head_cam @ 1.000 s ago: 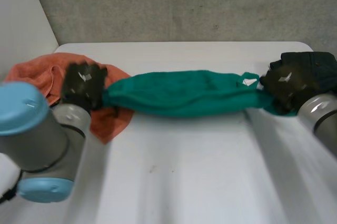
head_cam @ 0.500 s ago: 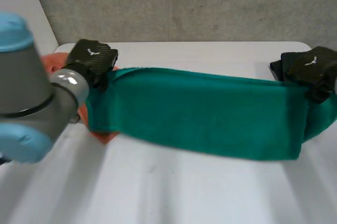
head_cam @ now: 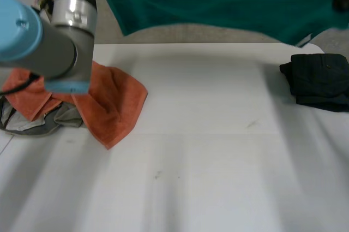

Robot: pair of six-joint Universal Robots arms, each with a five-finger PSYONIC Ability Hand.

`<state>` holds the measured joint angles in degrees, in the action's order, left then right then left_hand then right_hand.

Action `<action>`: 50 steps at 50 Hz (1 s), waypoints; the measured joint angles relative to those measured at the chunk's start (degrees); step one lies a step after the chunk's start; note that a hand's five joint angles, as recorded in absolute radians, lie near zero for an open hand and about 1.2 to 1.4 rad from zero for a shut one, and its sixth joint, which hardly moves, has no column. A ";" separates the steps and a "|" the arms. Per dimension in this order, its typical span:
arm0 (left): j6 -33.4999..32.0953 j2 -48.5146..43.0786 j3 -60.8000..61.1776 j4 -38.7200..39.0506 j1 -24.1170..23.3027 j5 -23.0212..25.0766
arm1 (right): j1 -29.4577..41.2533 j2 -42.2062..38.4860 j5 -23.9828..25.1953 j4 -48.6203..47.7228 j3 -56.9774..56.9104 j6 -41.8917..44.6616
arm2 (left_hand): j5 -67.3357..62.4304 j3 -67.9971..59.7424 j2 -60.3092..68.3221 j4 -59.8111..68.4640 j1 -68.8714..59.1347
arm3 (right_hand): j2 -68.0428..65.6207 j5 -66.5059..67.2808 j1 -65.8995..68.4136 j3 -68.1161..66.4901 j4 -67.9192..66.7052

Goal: Fold the laundry.

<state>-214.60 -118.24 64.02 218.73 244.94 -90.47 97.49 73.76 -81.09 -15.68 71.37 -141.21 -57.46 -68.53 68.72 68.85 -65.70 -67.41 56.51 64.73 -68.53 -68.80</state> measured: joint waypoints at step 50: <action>5.11 8.04 33.11 -12.20 3.99 0.21 | -11.29 -11.87 8.81 21.87 13.01 -3.42 | 0.00 -0.06 0.06 0.01 0.00 | -0.25 0.05 0.88 0.27 0.02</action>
<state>-209.49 -110.20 97.12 206.52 248.93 -90.27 86.20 61.89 -72.28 6.19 84.37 -144.63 -57.46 -68.60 68.78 68.85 -65.70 -67.66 56.56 65.61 -68.26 -68.78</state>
